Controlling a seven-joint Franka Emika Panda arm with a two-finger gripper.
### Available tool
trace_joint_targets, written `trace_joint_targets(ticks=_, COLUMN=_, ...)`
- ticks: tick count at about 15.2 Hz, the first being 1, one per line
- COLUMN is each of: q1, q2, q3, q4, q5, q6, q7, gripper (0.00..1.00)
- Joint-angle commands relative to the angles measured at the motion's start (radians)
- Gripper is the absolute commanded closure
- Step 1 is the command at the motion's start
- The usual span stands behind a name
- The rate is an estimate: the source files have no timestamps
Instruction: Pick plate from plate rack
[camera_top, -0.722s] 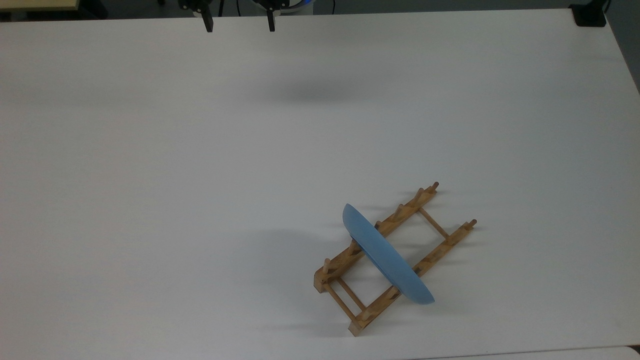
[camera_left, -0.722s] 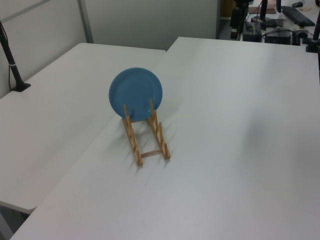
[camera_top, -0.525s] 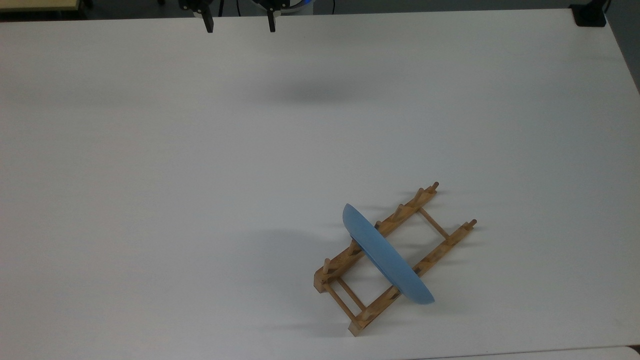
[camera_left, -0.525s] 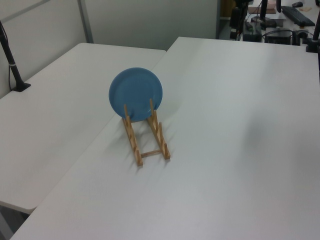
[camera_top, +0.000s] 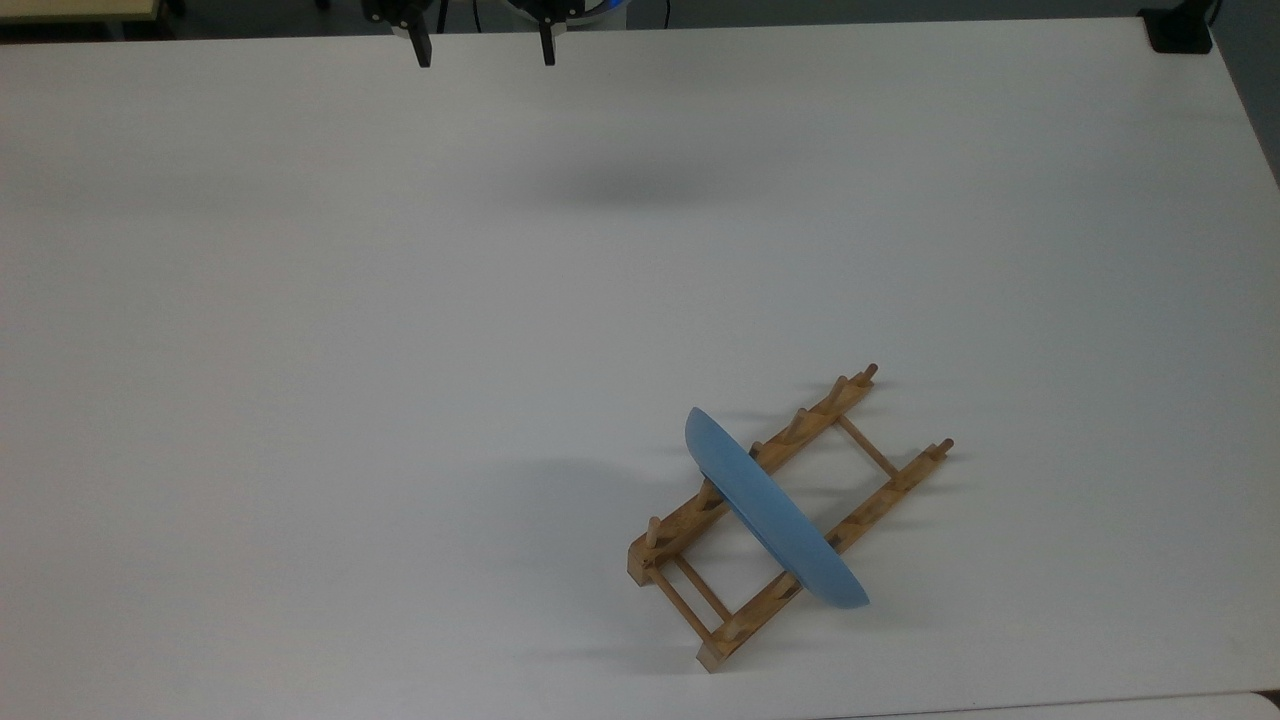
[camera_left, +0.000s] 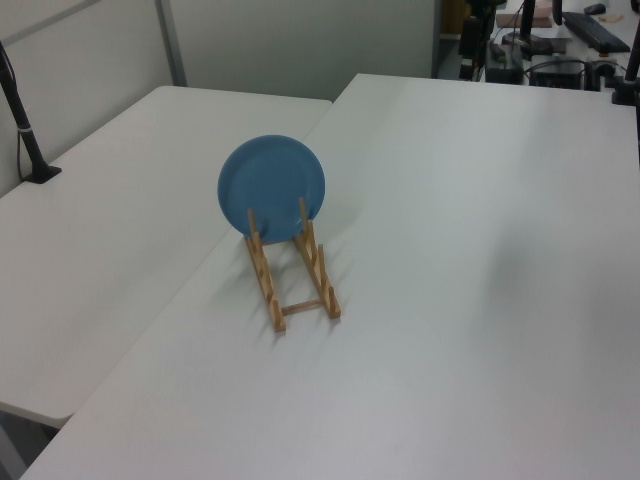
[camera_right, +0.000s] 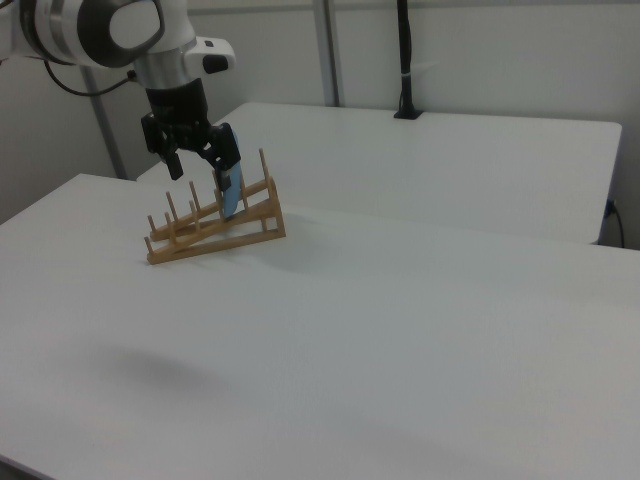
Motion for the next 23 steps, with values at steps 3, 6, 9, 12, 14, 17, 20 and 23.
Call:
trace_joint_targets(ticks=3, q1=0.006, q2=-0.008, q3=-0.005, q4=-0.013, q5=0.016, q6=0.019, q7=-0.008, gripper=0.0)
trace_joint_targets(ticks=6, q1=0.004, q2=-0.008, q3=-0.005, q4=-0.013, q5=0.016, q6=0.021, q7=-0.008, gripper=0.0)
trace_joint_targets(ticks=9, q1=0.004, q2=-0.008, q3=-0.005, q4=-0.013, q5=0.016, q6=0.021, q7=-0.008, gripper=0.0)
trace_joint_targets(ticks=12, q1=0.003, q2=-0.007, q3=-0.004, q4=-0.013, q5=0.016, q6=0.022, q7=-0.008, gripper=0.0)
trace_joint_targets(ticks=14, q1=0.003, q2=-0.007, q3=-0.005, q4=-0.013, q5=0.016, q6=0.022, q7=-0.008, gripper=0.0)
trace_joint_targets(ticks=17, q1=-0.002, q2=-0.008, q3=-0.005, q4=-0.011, q5=0.016, q6=0.019, q7=-0.007, gripper=0.0)
trace_joint_targets(ticks=20, q1=0.0, q2=-0.011, q3=-0.005, q4=-0.01, q5=0.007, q6=0.018, q7=-0.019, gripper=0.0)
trace_joint_targets(ticks=23, q1=0.001, q2=-0.007, q3=-0.005, q4=-0.01, q5=-0.041, q6=0.021, q7=-0.089, gripper=0.0)
